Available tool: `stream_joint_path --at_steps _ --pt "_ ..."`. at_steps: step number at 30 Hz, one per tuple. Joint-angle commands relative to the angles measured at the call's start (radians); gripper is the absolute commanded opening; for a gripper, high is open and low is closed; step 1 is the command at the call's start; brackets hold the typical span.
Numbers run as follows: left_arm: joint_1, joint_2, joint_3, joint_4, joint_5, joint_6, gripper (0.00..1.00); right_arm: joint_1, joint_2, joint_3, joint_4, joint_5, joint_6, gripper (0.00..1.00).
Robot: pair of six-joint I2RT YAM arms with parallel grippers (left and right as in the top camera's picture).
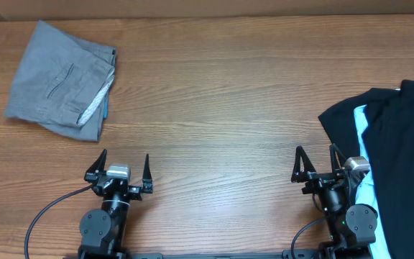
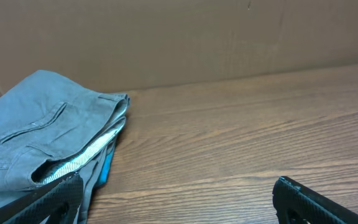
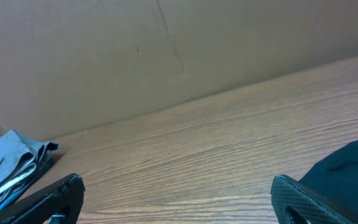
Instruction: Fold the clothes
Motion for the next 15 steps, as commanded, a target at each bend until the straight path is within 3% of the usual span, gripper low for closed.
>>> stream_joint_path --at_steps 1,5,9,15 --pt "-0.005 -0.011 -0.003 0.002 -0.006 0.015 1.0 -0.003 -0.012 -0.011 0.007 0.009 -0.001 1.0" --pt "-0.005 -0.011 -0.003 0.002 -0.006 0.016 1.0 -0.003 -0.012 -0.011 0.007 0.009 -0.001 1.0" --pt "-0.005 -0.011 -0.003 0.009 -0.074 0.111 1.0 -0.003 -0.012 -0.011 0.007 -0.006 0.0 1.0" --pt "-0.005 -0.011 -0.003 0.012 0.007 0.116 1.0 -0.003 -0.012 -0.011 0.029 -0.145 0.001 1.0"
